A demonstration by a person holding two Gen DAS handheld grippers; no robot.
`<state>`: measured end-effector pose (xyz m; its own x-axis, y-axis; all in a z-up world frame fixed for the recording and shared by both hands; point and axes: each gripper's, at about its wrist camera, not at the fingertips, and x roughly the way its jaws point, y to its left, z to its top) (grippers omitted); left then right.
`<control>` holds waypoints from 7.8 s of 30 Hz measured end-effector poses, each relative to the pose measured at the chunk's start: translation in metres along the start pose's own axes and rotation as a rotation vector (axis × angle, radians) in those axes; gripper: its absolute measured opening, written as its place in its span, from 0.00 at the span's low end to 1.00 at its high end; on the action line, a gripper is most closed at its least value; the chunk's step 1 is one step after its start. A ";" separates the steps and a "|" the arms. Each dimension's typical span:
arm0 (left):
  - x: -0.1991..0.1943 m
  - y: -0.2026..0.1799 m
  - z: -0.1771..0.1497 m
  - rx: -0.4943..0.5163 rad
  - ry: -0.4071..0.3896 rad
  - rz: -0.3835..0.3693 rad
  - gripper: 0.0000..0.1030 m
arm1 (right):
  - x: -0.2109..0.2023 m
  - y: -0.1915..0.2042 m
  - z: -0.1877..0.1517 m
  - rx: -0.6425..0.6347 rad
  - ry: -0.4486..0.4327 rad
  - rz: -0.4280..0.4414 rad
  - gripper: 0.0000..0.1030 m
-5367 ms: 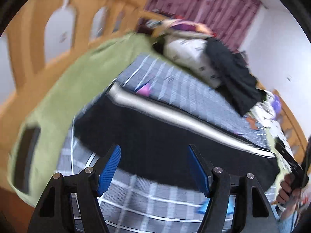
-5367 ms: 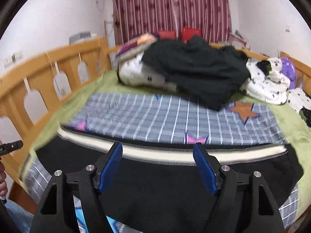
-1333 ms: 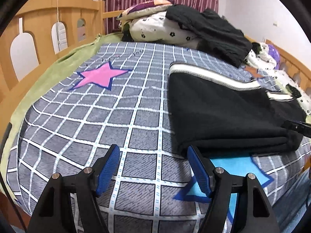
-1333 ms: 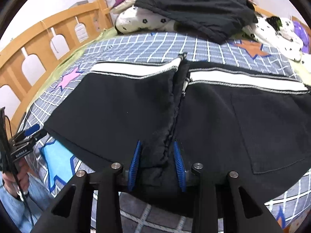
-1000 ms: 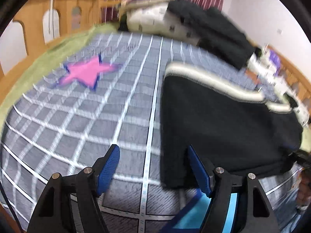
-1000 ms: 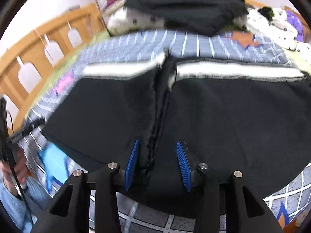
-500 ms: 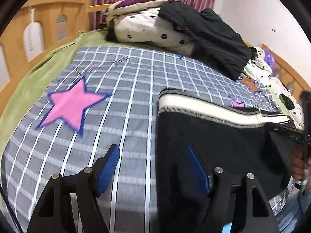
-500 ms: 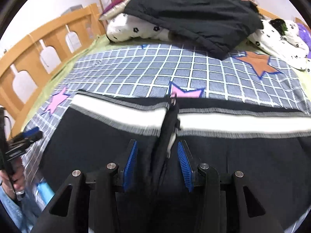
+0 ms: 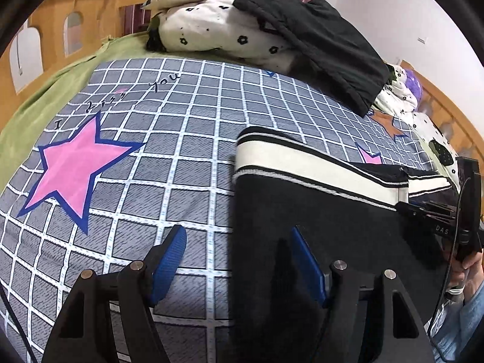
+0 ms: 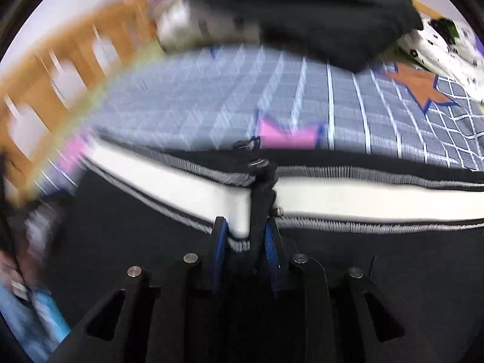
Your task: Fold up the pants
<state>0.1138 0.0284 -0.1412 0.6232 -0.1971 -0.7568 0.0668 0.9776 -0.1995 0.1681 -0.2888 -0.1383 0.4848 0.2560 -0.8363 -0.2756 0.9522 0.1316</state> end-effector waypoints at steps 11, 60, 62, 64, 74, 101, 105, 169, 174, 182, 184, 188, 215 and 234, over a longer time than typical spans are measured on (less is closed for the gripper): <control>0.016 -0.012 -0.028 -0.015 0.066 0.013 0.69 | -0.054 0.011 -0.050 -0.046 -0.059 -0.041 0.37; -0.054 0.027 0.102 -0.128 -0.082 -0.228 0.12 | -0.244 -0.110 0.007 0.307 -0.543 -0.167 0.13; -0.065 0.058 0.109 -0.150 -0.079 -0.171 0.12 | -0.244 -0.092 0.020 0.288 -0.558 -0.118 0.13; -0.068 0.082 0.111 -0.157 -0.073 -0.108 0.13 | -0.239 -0.084 0.020 0.292 -0.563 -0.045 0.13; 0.035 0.140 0.073 -0.164 0.113 0.210 0.30 | -0.042 -0.129 -0.011 0.335 -0.026 -0.142 0.19; 0.020 0.095 0.046 -0.036 0.082 0.150 0.65 | -0.045 -0.080 -0.023 0.156 -0.043 -0.359 0.29; -0.009 0.109 0.025 -0.103 0.059 0.116 0.65 | -0.067 -0.078 -0.028 0.273 -0.129 -0.313 0.30; -0.080 -0.103 -0.065 0.171 -0.191 -0.108 0.71 | -0.079 -0.020 -0.067 0.257 -0.173 0.101 0.44; -0.062 -0.058 -0.080 0.044 -0.116 -0.058 0.74 | -0.061 0.025 -0.057 0.184 -0.145 0.236 0.57; -0.032 -0.042 -0.089 -0.036 -0.033 -0.146 0.76 | -0.017 0.060 -0.025 0.193 -0.040 0.345 0.34; -0.028 -0.049 -0.087 -0.028 -0.022 -0.165 0.80 | -0.020 0.060 -0.020 0.198 -0.061 0.350 0.18; -0.014 -0.072 -0.085 0.006 -0.007 -0.100 0.82 | -0.054 0.051 -0.009 0.146 -0.163 0.407 0.17; -0.047 -0.134 -0.078 0.177 -0.094 -0.250 0.84 | -0.143 -0.143 -0.070 0.264 -0.373 -0.206 0.23; 0.007 -0.143 -0.023 0.091 0.047 -0.125 0.83 | -0.120 -0.143 -0.068 0.248 -0.243 -0.134 0.44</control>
<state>0.0910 -0.1144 -0.1327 0.5689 -0.3183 -0.7583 0.2131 0.9476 -0.2379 0.0924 -0.4669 -0.0930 0.6943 0.1297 -0.7079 -0.0010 0.9838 0.1793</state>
